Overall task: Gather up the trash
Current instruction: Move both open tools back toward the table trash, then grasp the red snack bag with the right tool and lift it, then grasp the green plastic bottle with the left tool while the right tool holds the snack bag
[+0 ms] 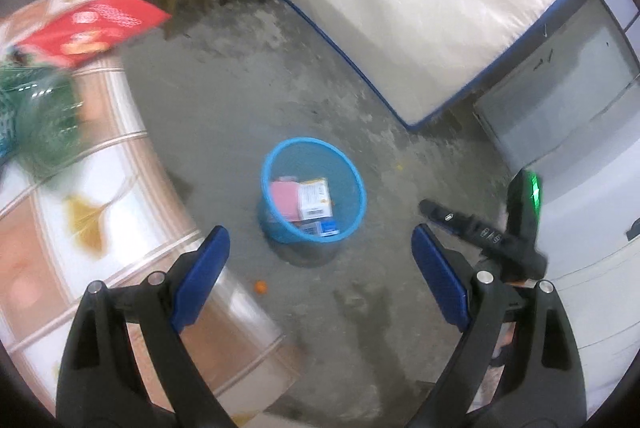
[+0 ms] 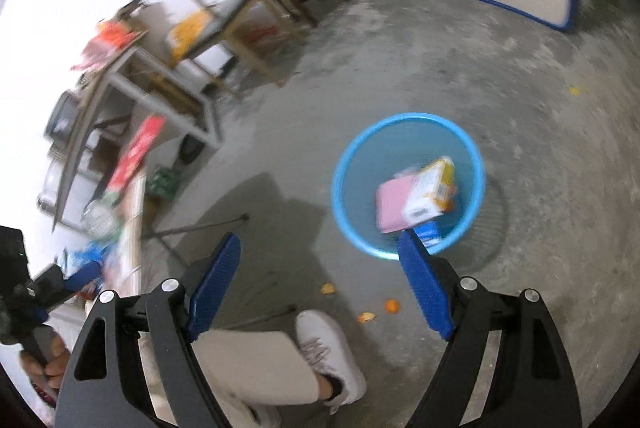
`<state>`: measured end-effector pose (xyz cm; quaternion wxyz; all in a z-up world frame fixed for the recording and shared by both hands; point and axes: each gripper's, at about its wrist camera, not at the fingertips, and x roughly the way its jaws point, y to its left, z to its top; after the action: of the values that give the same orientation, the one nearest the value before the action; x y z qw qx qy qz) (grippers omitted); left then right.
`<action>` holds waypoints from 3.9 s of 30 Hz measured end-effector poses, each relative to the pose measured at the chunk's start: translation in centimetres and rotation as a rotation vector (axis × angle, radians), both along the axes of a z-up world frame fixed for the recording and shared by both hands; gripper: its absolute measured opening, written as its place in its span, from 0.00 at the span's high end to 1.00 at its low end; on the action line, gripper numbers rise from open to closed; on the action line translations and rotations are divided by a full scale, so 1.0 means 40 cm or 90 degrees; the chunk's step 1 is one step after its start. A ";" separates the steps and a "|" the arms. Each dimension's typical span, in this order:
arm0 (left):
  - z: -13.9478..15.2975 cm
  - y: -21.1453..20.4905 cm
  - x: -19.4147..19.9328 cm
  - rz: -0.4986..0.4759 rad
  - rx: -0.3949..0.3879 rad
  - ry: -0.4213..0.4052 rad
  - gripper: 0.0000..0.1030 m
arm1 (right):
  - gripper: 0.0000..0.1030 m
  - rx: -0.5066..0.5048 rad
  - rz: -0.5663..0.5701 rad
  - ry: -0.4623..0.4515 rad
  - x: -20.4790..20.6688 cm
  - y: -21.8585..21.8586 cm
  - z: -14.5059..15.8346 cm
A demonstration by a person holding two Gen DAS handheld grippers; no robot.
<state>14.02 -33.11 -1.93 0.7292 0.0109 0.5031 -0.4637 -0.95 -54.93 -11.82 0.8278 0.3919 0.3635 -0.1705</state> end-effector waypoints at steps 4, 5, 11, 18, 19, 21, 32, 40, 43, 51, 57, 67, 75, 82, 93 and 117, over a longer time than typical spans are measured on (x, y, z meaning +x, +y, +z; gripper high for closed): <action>0.040 0.189 -0.013 0.048 0.000 -0.057 0.15 | 0.23 -0.009 0.070 -0.029 0.064 0.093 0.081; 0.043 0.226 -0.013 0.063 -0.001 -0.067 0.14 | 0.23 -0.015 0.089 -0.034 0.086 0.119 0.103; 0.065 0.477 -0.001 0.182 -0.006 -0.105 0.14 | 0.23 -0.006 0.184 -0.076 0.218 0.244 0.206; 0.069 0.671 0.043 0.294 -0.013 -0.124 0.14 | 0.23 0.103 0.219 -0.116 0.442 0.301 0.241; 0.070 0.684 0.049 0.303 -0.012 -0.128 0.14 | 0.23 0.131 0.209 -0.115 0.488 0.298 0.234; 0.069 0.725 0.060 0.324 -0.009 -0.139 0.14 | 0.23 0.171 0.197 -0.111 0.557 0.294 0.215; 0.045 0.877 0.136 0.405 0.013 -0.160 0.14 | 0.23 0.345 0.092 -0.050 0.870 0.250 0.025; 0.031 0.916 0.200 0.419 0.019 -0.149 0.14 | 0.27 0.445 0.017 -0.042 0.998 0.232 -0.115; 0.025 0.917 0.217 0.419 0.020 -0.144 0.14 | 0.36 0.454 0.011 -0.044 1.031 0.236 -0.137; 0.018 0.913 0.235 0.413 0.023 -0.138 0.14 | 0.74 0.401 0.009 -0.058 1.044 0.247 -0.107; 0.018 0.915 0.235 0.418 0.021 -0.135 0.14 | 0.95 0.390 -0.012 -0.076 1.016 0.230 -0.074; 0.019 0.910 0.226 0.401 0.020 -0.154 0.14 | 0.98 0.296 -0.007 -0.144 0.924 0.191 0.083; 0.050 0.837 0.261 0.311 0.064 -0.233 0.14 | 0.98 0.284 -0.011 -0.215 0.830 0.148 0.177; 0.062 0.771 0.282 0.247 0.088 -0.273 0.14 | 0.98 0.299 -0.006 -0.224 0.799 0.135 0.173; 0.043 0.744 0.288 0.235 0.096 -0.259 0.14 | 0.98 0.345 -0.011 -0.205 0.821 0.152 0.107; 0.151 0.565 0.492 0.261 -0.112 0.092 0.14 | 0.98 0.347 -0.020 -0.293 0.706 0.098 0.174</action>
<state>33.70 -10.52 4.10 0.7681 -0.1884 0.5036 -0.3477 27.28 -51.02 -4.84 0.7505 0.6318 0.1938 0.0127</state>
